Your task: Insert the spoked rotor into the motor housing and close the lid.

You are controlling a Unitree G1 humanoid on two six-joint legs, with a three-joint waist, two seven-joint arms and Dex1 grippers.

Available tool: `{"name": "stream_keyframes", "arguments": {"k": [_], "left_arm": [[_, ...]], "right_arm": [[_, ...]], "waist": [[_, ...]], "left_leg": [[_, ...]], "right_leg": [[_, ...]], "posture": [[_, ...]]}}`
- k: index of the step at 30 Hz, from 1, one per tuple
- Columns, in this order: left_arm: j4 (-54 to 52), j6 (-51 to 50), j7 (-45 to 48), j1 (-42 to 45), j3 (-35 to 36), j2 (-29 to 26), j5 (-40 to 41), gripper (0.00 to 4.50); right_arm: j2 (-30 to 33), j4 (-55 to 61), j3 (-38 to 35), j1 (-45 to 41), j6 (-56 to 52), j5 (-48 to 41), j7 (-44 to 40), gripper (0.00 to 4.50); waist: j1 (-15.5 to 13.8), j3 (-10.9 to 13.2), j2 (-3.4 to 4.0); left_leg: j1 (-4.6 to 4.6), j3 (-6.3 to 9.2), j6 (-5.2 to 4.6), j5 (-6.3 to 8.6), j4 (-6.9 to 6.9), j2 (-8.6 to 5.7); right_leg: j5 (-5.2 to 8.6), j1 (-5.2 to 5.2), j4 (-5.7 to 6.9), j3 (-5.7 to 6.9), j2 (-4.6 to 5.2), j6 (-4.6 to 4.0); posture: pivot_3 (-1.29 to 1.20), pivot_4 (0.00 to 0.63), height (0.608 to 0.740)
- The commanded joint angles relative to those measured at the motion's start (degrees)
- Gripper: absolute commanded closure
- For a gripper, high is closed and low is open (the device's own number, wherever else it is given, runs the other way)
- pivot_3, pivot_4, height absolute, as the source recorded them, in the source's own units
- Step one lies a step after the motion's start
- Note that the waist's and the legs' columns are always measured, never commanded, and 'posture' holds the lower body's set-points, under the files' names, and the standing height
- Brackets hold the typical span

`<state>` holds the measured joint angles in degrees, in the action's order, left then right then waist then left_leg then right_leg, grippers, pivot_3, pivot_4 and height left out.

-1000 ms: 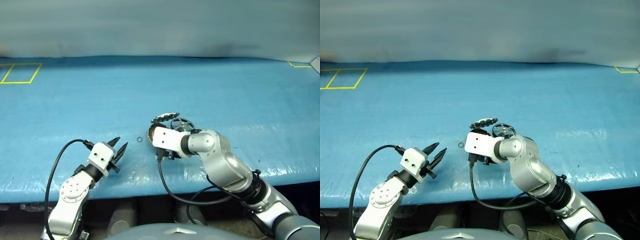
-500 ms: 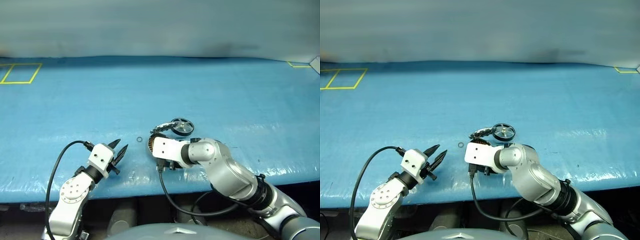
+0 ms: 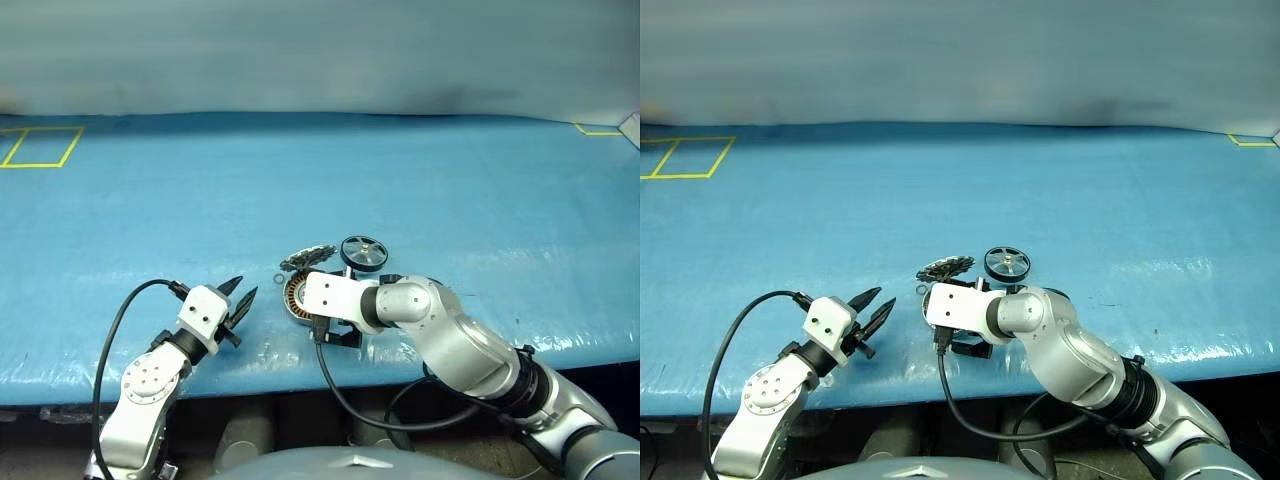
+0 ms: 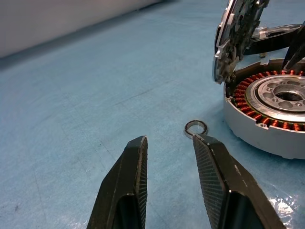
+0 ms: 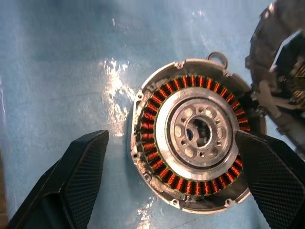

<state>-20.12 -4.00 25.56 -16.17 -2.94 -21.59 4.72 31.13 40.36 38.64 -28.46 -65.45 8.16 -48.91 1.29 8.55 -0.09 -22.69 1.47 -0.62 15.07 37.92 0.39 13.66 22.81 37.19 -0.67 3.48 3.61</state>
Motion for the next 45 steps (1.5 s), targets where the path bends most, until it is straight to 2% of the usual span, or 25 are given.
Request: {"name": "stream_keyframes", "arguments": {"k": [1,5,7,10,13,16,19,23,30,33,36,37,40,45], "left_arm": [[-0.41,0.88,0.35,0.5,-0.21,0.15,0.24,2.91],[-0.62,0.35,0.98,0.74,-0.04,-0.14,0.63,2.91],[-0.71,-0.31,1.51,0.9,0.01,-0.54,0.72,2.91],[-0.8,-1.91,1.92,1.22,0.35,-1.55,0.49,2.91],[0.85,-2.87,3.01,2.9,1.53,-2.18,2.16,2.91],[4.65,-2.62,6.57,6.13,2.26,-4.2,3.76,2.91],[9.53,-1.78,11.08,10.2,1.75,-6.46,4.91,2.91],[17.93,-0.05,19.23,18.66,-0.21,-8.34,6.21,2.91],[32.8,1.86,28.17,31.55,-2.49,-7.1,6.38,2.91],[35.21,2.37,31.04,33.86,-5.3,-7.19,4.76,3.53],[36.37,2.57,32.19,35.26,-6.12,-7.06,4.44,4.46],[36.61,2.66,32.66,35.57,-6.22,-7.17,4.43,4.46],[37.07,2.59,33.9,35.89,-6.54,-7.89,4.08,3.75],[36.21,3.87,35.2,36.02,-6.24,-9.31,3.48,2.11]], "right_arm": [[-0.42,7.41,-8.78,-0.98,-2.39,-5.75,-1.39,0.02],[-1.67,12.38,-20.44,2.86,-6.35,-14.54,-3.91,0.02],[-1.6,13.9,-26.26,7.67,-6.27,-18.32,-4.69,0.02],[-1.69,13.39,-32.04,16.81,-2.33,-19.87,-1.69,0.02],[-6.19,11.02,-36.18,27.71,8.0,-19.15,4.54,0.02],[-10.69,8.58,-36.31,36.99,18.65,-17.58,10.72,0.02],[-11.88,5.43,-33.43,41.55,24.07,-16.95,13.23,0.02],[-15.07,1.86,-30.16,42.55,28.16,-15.7,18.58,0.02],[-16.85,1.25,-30.1,43.38,30.49,-19.04,20.31,0.02],[-16.63,1.32,-29.81,43.85,31.12,-18.62,21.86,0.0],[-16.71,1.63,-29.66,44.76,31.45,-18.63,23.41,0.0],[-16.65,1.72,-29.65,45.11,31.53,-18.63,23.86,0.0],[-16.37,1.58,-29.58,46.03,31.71,-18.24,25.14,0.0],[-16.02,1.4,-29.6,46.13,31.67,-18.36,26.54,0.0]], "waist": [[-0.09,0.0,-0.01],[-0.25,-0.01,-0.03],[-0.6,-0.05,-0.1],[-0.7,-0.06,-0.11],[-0.65,-0.07,-0.12],[-0.61,-0.06,-0.12],[-0.27,-0.06,-0.11],[-0.18,-0.04,-0.17],[-0.5,-0.06,-0.23],[-0.46,-0.06,-0.23],[-0.38,-0.05,-0.23],[-0.42,-0.05,-0.23],[-0.42,-0.05,-0.23],[-0.47,-0.05,-0.23]], "left_leg": [[0.0,0.0,0.0,0.0,0.0,0.0],[0.0,0.03,-0.01,0.01,-0.01,0.01],[0.0,0.06,-0.02,0.02,-0.02,0.01],[0.01,0.07,-0.07,0.04,-0.03,0.01],[0.01,0.03,-0.07,0.04,-0.04,0.01],[0.04,0.02,-0.06,0.03,-0.03,0.09],[0.1,-0.1,-0.05,-0.02,0.0,0.16],[0.12,-0.15,-0.09,-0.17,0.05,0.16],[0.07,-0.12,-0.12,-0.22,0.03,0.12],[0.03,-0.12,-0.15,-0.2,-0.01,0.1],[0.02,-0.13,-0.15,-0.2,-0.05,0.11],[0.02,-0.12,-0.15,-0.2,-0.06,0.11],[0.02,-0.11,-0.15,-0.2,-0.06,0.13],[0.03,-0.13,-0.15,-0.2,-0.02,0.13]], "right_leg": [[0.0,0.0,-0.01,0.0,0.0,0.0],[0.0,-0.04,-0.03,0.03,0.0,0.01],[0.0,-0.06,-0.06,0.06,0.0,0.01],[-0.01,-0.14,-0.16,0.09,0.0,0.02],[-0.01,-0.15,-0.19,0.07,0.0,0.03],[0.02,-0.15,-0.14,0.07,-0.09,0.04],[0.17,-0.14,-0.12,0.0,-0.15,0.16],[0.19,-0.14,-0.12,-0.04,-0.15,0.12],[-0.11,-0.17,-0.14,-0.05,-0.14,0.21],[-0.17,-0.15,-0.16,-0.07,-0.14,0.14],[-0.15,-0.13,-0.17,-0.07,-0.15,0.13],[-0.15,-0.13,-0.17,-0.07,-0.15,0.12],[-0.14,-0.13,-0.17,-0.07,-0.16,0.11],[-0.14,-0.13,-0.16,-0.08,-0.15,0.13]], "posture": [[0.0,0.15,0.74],[0.0,0.15,0.74],[0.0,0.15,0.74],[0.0,0.15,0.74],[0.0,0.15,0.74],[0.0,0.15,0.74],[0.0,0.15,0.74],[0.0,0.15,0.74],[0.0,0.15,0.74],[0.0,0.15,0.74],[0.0,0.15,0.74],[0.0,0.15,0.74],[0.0,0.15,0.74],[0.0,0.15,0.74]]}}
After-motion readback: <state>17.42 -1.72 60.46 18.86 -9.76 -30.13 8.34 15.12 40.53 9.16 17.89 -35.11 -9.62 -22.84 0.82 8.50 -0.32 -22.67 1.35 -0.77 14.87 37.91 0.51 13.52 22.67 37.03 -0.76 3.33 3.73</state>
